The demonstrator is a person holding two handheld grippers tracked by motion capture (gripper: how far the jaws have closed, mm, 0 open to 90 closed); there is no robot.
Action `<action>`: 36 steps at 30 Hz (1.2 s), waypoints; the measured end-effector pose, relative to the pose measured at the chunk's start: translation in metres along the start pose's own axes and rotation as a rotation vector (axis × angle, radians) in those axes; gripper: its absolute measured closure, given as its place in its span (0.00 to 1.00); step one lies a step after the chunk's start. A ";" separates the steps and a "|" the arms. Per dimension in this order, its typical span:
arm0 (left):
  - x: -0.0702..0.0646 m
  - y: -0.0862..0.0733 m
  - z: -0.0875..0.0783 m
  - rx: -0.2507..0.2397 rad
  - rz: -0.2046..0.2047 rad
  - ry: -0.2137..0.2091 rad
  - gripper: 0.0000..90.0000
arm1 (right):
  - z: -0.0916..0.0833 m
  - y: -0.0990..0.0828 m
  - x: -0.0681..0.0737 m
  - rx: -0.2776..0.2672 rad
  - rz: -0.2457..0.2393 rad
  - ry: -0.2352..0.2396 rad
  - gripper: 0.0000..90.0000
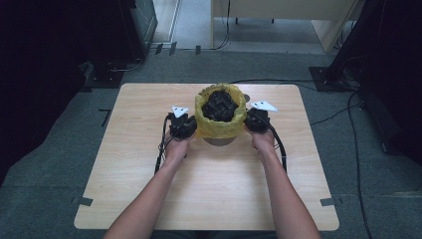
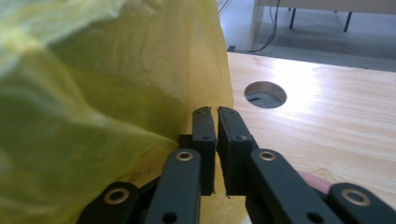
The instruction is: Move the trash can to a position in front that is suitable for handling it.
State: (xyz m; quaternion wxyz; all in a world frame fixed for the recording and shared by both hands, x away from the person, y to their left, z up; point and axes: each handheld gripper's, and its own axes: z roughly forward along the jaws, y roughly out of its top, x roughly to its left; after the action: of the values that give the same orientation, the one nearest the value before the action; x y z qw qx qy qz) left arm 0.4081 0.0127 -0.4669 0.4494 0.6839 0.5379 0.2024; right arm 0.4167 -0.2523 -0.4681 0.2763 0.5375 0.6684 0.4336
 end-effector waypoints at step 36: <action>0.015 -0.005 -0.014 0.016 0.091 -0.054 1.00 | -0.019 -0.023 0.022 0.008 -0.021 0.046 1.00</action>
State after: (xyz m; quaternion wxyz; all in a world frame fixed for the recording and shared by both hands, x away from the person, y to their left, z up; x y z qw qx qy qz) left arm 0.3998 0.0319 -0.4674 0.4488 0.7163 0.4955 0.1998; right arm 0.3841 -0.2376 -0.4772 0.2634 0.5213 0.6818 0.4404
